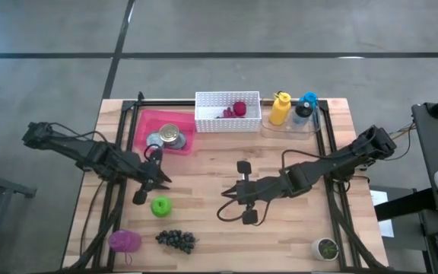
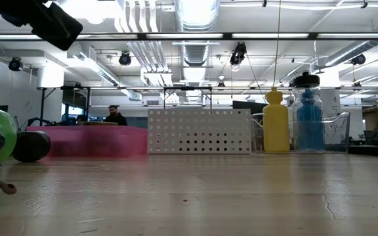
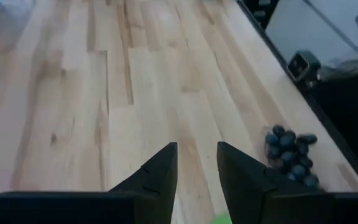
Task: Pick & Place Food Item
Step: Put the black plum into the white bin
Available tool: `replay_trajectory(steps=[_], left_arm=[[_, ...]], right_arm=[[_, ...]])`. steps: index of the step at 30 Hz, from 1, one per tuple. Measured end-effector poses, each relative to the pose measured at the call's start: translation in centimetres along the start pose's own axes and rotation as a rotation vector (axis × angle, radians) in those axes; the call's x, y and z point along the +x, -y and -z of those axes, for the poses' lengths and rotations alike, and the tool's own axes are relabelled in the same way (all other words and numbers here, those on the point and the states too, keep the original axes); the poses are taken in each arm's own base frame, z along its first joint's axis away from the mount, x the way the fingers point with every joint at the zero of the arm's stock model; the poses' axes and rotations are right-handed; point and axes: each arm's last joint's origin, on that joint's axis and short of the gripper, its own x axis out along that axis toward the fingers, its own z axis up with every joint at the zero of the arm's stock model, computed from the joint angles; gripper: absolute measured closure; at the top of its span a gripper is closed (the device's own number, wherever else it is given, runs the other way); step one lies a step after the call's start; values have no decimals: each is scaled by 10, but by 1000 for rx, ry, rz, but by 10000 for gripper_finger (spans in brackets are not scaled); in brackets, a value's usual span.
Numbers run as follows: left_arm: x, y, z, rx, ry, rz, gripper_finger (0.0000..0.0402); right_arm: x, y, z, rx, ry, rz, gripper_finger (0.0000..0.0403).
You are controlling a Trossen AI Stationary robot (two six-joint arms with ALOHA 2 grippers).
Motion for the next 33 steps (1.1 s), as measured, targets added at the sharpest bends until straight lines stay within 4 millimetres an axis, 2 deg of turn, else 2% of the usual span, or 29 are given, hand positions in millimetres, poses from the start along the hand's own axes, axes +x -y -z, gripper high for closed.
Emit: replay_trajectory(steps=[10,14,20,24,28,33], left_arm=[[5,-1,18,-2,-159,-1,284],[4,-3,23,-64,-206,-54,284],[0,-5,35,-242,-329,-112,284],[-5,-7,48,-425,-444,-216,284],[-9,-9,54,-554,-478,-345,284],[-7,-11,63,-657,-481,-425,284]], right_arm=[[0,0,-2,3,16,0,394],[0,0,-2,3,18,0,394],[0,0,-6,-41,47,1,394],[-1,0,-6,-44,48,1,394],[-1,0,-6,-42,48,1,394],[-1,0,-7,-38,60,1,394]])
